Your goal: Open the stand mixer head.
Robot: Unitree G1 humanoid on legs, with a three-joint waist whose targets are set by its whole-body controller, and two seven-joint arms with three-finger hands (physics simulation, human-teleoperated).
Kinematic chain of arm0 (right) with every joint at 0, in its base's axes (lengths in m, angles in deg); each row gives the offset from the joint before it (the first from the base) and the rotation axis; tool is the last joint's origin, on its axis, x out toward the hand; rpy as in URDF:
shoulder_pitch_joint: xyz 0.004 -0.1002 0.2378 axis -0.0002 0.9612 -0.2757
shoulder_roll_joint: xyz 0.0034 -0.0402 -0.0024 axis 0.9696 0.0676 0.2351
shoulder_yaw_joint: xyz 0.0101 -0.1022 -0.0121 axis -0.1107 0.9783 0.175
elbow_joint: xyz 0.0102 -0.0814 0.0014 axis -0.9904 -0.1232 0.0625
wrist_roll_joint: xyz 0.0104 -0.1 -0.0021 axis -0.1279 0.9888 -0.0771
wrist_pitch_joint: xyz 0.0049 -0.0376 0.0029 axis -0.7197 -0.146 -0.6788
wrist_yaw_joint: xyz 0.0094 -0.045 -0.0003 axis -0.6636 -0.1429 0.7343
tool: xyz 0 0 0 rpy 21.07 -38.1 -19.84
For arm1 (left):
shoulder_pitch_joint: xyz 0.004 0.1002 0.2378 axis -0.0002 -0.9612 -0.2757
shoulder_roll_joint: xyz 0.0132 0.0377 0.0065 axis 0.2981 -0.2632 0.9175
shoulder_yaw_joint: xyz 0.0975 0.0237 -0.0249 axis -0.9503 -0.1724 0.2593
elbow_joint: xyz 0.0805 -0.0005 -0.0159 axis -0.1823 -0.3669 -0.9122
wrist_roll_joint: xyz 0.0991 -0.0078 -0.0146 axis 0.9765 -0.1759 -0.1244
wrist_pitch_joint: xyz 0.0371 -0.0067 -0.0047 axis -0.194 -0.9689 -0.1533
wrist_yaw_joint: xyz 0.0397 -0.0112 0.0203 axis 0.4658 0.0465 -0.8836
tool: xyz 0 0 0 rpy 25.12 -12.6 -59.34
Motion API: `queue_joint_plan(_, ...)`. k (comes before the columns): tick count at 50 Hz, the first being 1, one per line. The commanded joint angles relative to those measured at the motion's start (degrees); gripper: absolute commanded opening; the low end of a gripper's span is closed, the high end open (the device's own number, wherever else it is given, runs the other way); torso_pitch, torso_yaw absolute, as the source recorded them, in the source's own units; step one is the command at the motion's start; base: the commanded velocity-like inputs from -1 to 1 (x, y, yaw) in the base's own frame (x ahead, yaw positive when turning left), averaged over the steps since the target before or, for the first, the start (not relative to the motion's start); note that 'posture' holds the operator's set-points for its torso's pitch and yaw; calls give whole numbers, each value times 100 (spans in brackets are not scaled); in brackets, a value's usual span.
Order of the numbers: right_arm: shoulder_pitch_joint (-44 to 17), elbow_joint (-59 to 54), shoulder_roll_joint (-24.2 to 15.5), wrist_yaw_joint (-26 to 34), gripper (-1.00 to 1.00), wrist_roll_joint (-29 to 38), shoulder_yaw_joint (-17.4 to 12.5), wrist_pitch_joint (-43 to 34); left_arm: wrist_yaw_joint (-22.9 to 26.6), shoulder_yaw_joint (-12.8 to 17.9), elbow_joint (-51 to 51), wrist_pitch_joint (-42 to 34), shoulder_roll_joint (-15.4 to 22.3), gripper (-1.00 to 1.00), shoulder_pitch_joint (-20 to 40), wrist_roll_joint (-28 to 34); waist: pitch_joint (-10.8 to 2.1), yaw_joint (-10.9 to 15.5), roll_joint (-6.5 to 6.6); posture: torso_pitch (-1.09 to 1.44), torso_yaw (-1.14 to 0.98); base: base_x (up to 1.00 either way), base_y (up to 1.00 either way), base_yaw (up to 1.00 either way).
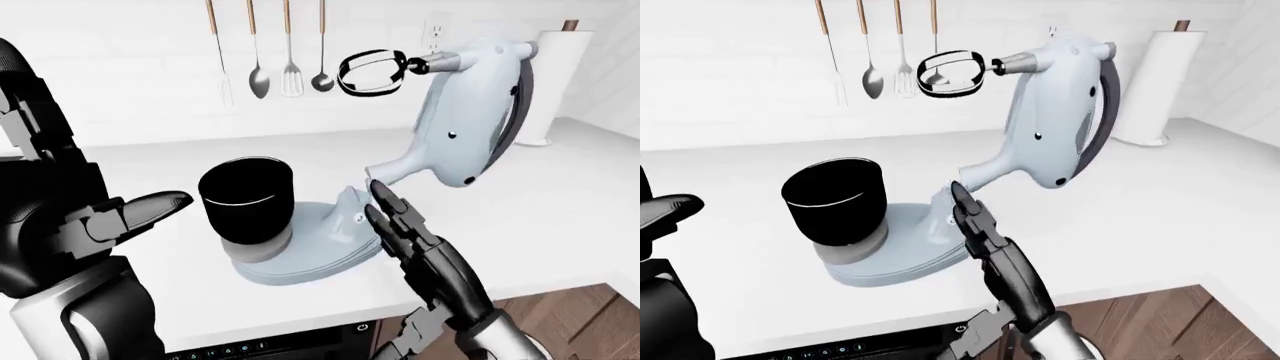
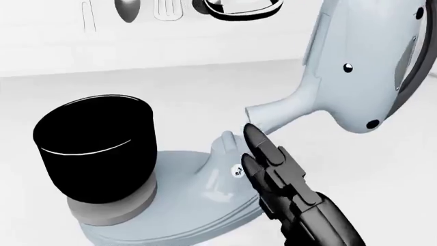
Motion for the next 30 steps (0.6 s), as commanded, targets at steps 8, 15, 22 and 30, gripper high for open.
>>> queue_joint_plan(8, -1791, 811, -2495, -3872, 100, -6399, -858, 1667, 30, 15, 118, 33, 49, 100, 116, -11, -12, -25, -2, -36, 0, 0, 0, 0)
queue_joint_plan(15, -1481, 812, -2155, -3992, 100, -6365, -759, 2383, 27, 9, 160, 6, 52, 100, 112, -15, 32, -41, -78, -36, 0, 0, 0, 0)
queue_joint_plan(22, -1334, 813, -683, -4415, 100, -7427, -1191, 2485, 41, 1, 138, 5, 58, 100, 135, -10, 28, -42, -63, -36, 0, 0, 0, 0)
queue_joint_plan(30, -1476, 813, -547, -4491, 100, -8335, -1501, 2713, 34, -14, 110, 13, 61, 100, 167, 9, 8, -37, -37, -36, 0, 0, 0, 0)
